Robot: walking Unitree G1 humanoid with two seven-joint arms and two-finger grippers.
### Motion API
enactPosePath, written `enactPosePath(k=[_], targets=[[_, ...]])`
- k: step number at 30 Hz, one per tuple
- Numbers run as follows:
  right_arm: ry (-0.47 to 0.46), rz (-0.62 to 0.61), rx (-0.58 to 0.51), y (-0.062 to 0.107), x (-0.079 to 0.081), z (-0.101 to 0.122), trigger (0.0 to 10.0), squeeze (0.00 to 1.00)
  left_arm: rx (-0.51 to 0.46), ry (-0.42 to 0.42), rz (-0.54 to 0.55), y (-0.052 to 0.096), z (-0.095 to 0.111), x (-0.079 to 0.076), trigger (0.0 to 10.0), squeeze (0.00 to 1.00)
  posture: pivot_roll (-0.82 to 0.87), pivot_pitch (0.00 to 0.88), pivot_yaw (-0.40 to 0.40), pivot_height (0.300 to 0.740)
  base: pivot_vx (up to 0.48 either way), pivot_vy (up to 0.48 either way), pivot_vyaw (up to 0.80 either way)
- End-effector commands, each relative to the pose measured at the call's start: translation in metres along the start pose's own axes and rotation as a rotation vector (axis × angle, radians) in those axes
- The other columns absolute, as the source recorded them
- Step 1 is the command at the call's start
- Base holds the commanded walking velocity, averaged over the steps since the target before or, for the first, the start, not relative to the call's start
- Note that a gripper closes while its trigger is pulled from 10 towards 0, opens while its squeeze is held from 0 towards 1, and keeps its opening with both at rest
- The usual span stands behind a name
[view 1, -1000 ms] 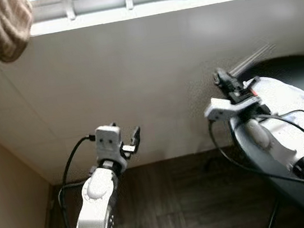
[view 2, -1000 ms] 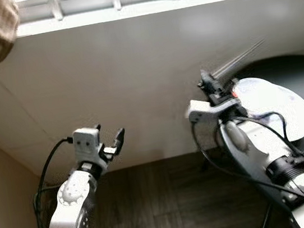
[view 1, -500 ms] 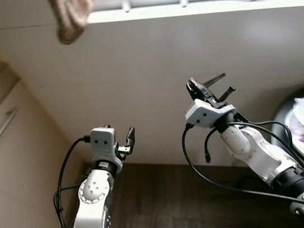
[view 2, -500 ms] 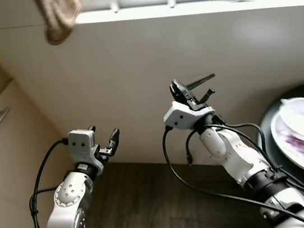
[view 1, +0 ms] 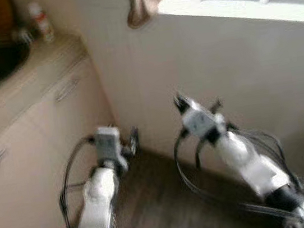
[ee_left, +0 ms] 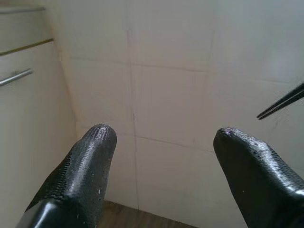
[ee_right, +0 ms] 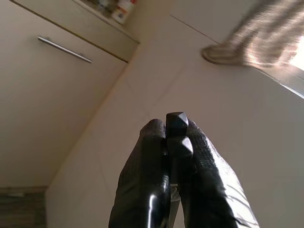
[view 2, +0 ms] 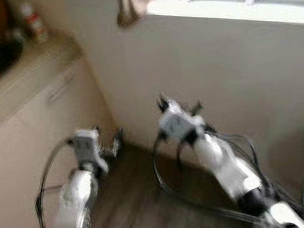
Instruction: Kitchen organization
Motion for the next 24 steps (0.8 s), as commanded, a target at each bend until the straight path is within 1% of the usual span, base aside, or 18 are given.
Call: enactPosePath(k=[1, 4, 5, 6, 7, 8, 9, 10, 12, 17, 21, 23, 24], targets=[[-0.038, 0.008, -0.033, -0.005, 0.004, 0.010, 0.0, 0.00, -0.009, -0.026, 0.031, 0.002, 0.003, 0.011, 10.0, 0.00, -0.14, 0.000, -0.015, 0.740, 0.000, 0.000, 0.80], [-0.044, 0.009, -0.038, -0.005, 0.003, 0.012, 0.1, 0.00, -0.010, -0.026, 0.031, 0.002, 0.004, 0.012, 10.0, 0.00, -0.14, 0.000, -0.014, 0.740, 0.000, 0.000, 0.80], [-0.044, 0.009, -0.040, -0.005, 0.003, 0.013, 0.7, 0.00, -0.010, -0.027, 0.032, 0.002, 0.004, 0.012, 10.0, 0.00, -0.14, 0.000, -0.014, 0.740, 0.000, 0.000, 0.80], [-0.043, 0.009, -0.042, -0.005, 0.003, 0.013, 0.7, 0.00, -0.010, -0.027, 0.032, 0.002, 0.004, 0.012, 10.0, 0.00, -0.14, 0.000, -0.014, 0.740, 0.000, 0.000, 0.80], [-0.045, 0.010, -0.044, -0.004, 0.003, 0.013, 1.5, 0.00, -0.010, -0.027, 0.032, 0.002, 0.004, 0.012, 10.0, 0.00, -0.14, 0.000, -0.014, 0.740, 0.000, 0.000, 0.80], [-0.047, 0.012, -0.053, -0.004, 0.003, 0.016, 4.0, 0.00, -0.010, -0.028, 0.032, 0.002, 0.004, 0.012, 10.0, 0.00, -0.14, 0.000, -0.014, 0.740, 0.000, 0.000, 0.80], [-0.047, 0.012, -0.053, -0.004, 0.003, 0.016, 4.0, 0.00, -0.010, -0.028, 0.032, 0.002, 0.004, 0.012, 10.0, 0.00, -0.14, 0.000, -0.014, 0.740, 0.000, 0.000, 0.80], [-0.048, 0.011, -0.060, -0.004, 0.003, 0.017, 4.2, 0.00, -0.010, -0.029, 0.033, 0.002, 0.004, 0.012, 10.0, 0.00, -0.14, 0.000, -0.014, 0.740, 0.000, 0.000, 0.80], [-0.057, 0.005, -0.073, -0.006, 0.001, 0.021, 10.0, 0.00, -0.010, -0.031, 0.033, 0.001, 0.004, 0.012, 10.0, 0.00, -0.13, 0.002, -0.012, 0.740, 0.000, 0.000, 0.80], [-0.081, -0.031, -0.083, -0.008, -0.006, 0.024, 10.0, 0.00, -0.012, -0.033, 0.034, 0.001, 0.004, 0.012, 10.0, 0.00, -0.13, 0.004, -0.016, 0.740, 0.000, 0.000, 0.75], [-0.077, -0.032, -0.093, -0.008, -0.008, 0.026, 10.0, 0.00, -0.013, -0.034, 0.037, 0.001, 0.005, 0.011, 10.0, 0.00, -0.13, 0.006, -0.017, 0.740, 0.000, 0.000, 0.00], [-0.108, -0.042, -0.097, -0.009, -0.010, 0.027, 10.0, 0.00, -0.016, -0.042, 0.043, 0.001, 0.005, 0.011, 10.0, 0.00, -0.13, 0.006, -0.019, 0.740, 0.000, 0.000, 0.00], [-0.147, -0.058, -0.095, -0.010, -0.013, 0.027, 10.0, 0.00, -0.021, -0.049, 0.045, 0.002, 0.006, 0.011, 10.0, 0.00, -0.13, 0.006, -0.019, 0.740, 0.000, 0.000, 0.00]])
Point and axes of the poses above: a point about 5 cm out from each wrist's last joint towards the gripper, its own y axis pointing back from the gripper into the wrist, its own z axis along the axis of the wrist's last joint, x = y × z, the point moved 3 cm from there along -y, pointing out of the wrist towards the gripper, and after that the axes turned 1 degree about -y, right-handed, at the moved point
